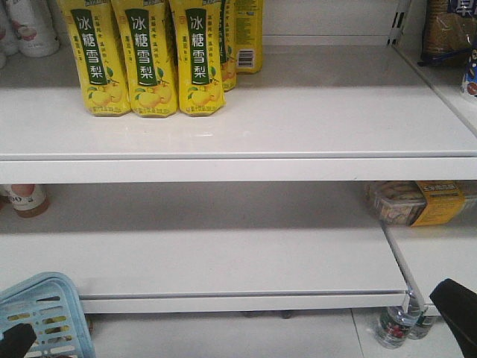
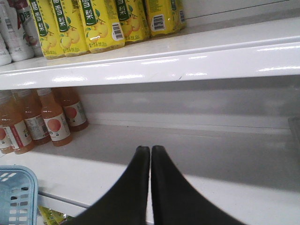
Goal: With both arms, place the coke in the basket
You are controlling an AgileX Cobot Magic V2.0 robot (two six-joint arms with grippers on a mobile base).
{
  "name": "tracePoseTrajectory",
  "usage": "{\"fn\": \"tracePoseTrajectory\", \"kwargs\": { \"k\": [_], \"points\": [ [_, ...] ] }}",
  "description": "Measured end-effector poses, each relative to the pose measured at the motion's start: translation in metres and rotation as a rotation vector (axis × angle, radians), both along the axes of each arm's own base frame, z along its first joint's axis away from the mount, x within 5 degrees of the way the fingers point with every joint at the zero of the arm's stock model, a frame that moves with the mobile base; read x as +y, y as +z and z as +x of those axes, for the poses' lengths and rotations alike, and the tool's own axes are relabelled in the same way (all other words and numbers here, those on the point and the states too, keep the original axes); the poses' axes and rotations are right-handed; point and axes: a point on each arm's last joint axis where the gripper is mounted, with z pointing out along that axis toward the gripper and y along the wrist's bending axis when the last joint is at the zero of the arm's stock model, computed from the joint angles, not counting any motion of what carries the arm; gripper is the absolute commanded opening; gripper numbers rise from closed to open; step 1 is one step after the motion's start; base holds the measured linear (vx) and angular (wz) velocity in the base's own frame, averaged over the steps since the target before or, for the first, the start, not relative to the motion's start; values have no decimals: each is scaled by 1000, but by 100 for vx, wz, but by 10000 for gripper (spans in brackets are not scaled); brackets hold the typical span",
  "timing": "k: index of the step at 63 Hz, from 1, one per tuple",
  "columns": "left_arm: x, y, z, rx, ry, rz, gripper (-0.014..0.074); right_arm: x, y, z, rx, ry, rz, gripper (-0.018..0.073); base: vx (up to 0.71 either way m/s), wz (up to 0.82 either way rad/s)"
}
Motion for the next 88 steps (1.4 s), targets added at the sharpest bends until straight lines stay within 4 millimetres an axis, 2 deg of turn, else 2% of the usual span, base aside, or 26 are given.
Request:
{"fn": "tracePoseTrajectory", "kwargs": {
  "k": [13, 58, 88],
  "points": [
    [3, 4, -6, -88, -6, 62, -6, 0, 0, 0, 0, 0, 0, -5, 0, 0],
    [29, 8, -14, -199, 355, 167, -6, 0, 0, 0, 0, 0, 0, -5, 0, 0],
    [30, 8, -14, -196, 375, 165, -6, 0, 0, 0, 0, 0, 0, -5, 0, 0]
  ]
}}
